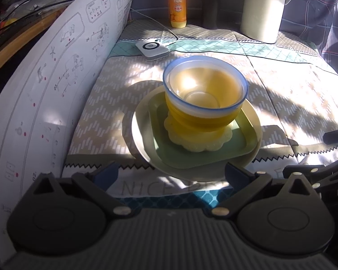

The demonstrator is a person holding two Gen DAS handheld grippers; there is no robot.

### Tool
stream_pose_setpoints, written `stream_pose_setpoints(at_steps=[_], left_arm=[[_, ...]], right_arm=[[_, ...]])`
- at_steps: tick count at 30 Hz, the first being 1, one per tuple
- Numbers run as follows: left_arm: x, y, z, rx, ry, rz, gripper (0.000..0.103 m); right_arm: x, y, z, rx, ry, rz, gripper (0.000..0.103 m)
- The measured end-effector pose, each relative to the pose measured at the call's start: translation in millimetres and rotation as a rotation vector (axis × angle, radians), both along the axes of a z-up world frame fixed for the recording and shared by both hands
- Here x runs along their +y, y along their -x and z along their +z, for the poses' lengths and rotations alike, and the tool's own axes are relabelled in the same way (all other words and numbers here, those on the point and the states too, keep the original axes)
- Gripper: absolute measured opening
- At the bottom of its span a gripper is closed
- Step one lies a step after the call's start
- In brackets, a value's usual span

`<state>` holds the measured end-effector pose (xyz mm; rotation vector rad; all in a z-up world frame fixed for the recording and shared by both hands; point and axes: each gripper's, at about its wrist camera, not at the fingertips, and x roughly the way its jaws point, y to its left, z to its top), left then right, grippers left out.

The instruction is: Organize plates and bowls

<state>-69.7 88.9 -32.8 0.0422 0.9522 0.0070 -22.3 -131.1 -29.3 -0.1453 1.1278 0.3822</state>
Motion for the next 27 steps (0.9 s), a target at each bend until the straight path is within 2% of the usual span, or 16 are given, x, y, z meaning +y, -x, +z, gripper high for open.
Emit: stream_pose_setpoints(at_steps=[12,27], left_arm=[[-2.0,0.3,0.8,-0.002,0.006,-0.028,0.102],[-1.6,2.1,2.6,-0.004,-0.041,-0.027,0.101]], right_arm=[[0.0,-2.1,0.0,0.006,0.004,-0.004,0.103],[0.3,-1.7,-1.7,0.006,0.013,-0.01,0.103]])
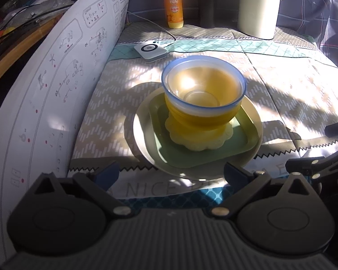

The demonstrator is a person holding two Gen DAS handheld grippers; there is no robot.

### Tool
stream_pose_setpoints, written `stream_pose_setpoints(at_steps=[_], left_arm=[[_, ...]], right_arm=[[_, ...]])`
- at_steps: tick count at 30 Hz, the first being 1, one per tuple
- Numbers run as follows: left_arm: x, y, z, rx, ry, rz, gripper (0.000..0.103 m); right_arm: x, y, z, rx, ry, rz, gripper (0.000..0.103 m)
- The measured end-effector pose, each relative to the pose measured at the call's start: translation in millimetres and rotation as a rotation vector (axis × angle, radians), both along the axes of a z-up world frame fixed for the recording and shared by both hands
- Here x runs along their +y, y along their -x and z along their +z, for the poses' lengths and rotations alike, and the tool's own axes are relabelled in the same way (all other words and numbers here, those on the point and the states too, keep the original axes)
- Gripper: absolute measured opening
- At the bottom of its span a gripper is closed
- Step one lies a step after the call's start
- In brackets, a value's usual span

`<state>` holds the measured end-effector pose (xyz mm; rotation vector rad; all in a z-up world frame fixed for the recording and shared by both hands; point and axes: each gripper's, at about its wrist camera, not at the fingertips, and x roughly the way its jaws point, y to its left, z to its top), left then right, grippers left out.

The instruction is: Organize plates and bowls

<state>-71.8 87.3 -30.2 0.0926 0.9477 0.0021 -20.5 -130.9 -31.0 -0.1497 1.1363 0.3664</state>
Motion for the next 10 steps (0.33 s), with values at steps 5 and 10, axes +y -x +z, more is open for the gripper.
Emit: stream_pose_setpoints(at_steps=[5,10], left_arm=[[0.3,0.7,0.7,-0.003,-0.003,-0.004,0.101],[1.2,2.0,1.1,-0.005,-0.005,-0.002,0.101]], right_arm=[[0.7,0.3,0.7,-0.001,0.002,-0.001,0.103],[0.8,0.2,1.8,-0.007,0.007,-0.004,0.103]])
